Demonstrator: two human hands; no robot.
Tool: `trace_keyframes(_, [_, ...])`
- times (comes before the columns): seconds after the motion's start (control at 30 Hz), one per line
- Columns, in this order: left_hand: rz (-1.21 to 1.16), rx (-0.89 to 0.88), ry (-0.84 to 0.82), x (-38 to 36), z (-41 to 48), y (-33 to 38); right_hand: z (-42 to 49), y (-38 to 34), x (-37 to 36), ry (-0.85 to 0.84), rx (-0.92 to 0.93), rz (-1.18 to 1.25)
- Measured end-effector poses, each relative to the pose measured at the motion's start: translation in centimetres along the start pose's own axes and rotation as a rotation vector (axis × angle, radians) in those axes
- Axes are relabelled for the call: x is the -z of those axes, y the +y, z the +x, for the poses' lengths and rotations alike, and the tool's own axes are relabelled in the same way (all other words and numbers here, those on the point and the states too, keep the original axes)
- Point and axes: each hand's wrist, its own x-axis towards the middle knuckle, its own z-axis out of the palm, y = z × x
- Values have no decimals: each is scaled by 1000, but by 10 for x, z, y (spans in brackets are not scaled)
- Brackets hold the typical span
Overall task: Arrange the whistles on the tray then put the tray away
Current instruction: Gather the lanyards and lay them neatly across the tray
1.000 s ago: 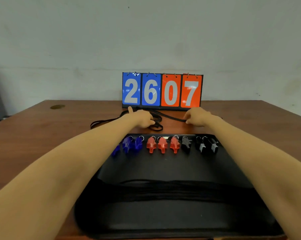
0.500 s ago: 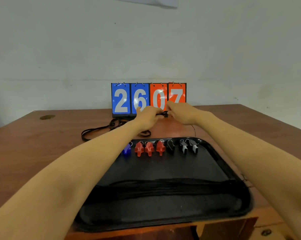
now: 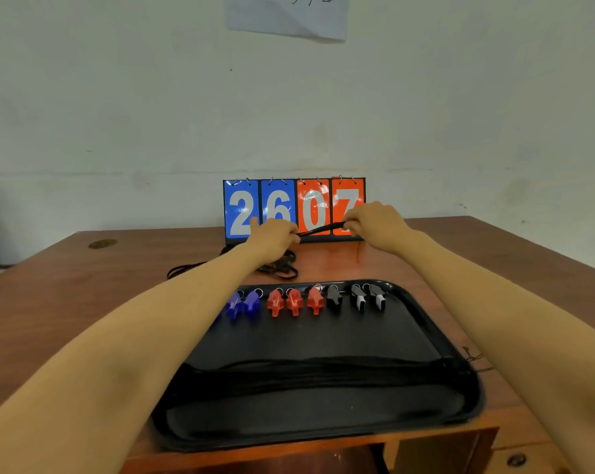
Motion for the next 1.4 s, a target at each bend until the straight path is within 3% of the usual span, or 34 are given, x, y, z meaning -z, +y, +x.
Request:
trace_keyframes(0.2, [237,86,-72,-12,3,-15,-4,1,-7,9,-40,77])
trace_keyframes(0.33, [168,104,119,-11,7,-22,-5,0,-13,-20,-48,125])
trace_keyframes(0.43, [-12,143,310,-1,10,-22,-3,-5,-16,-15,-56,195])
trace_keyframes(0.57, [-113,153,431,12,16,-14,2,-13,-16,15,-56,245])
trace_keyframes(0.93, [206,23,329,54,-25,-35,-27,-3,30,36,-141,228])
trace_keyframes(1.27, [183,27,177,100,-122,-44,-110,-22,77,-49,-147,798])
trace_keyframes(1.4, [161,45,109,99,-162,-53,-140,-22,78,-39,-203,837])
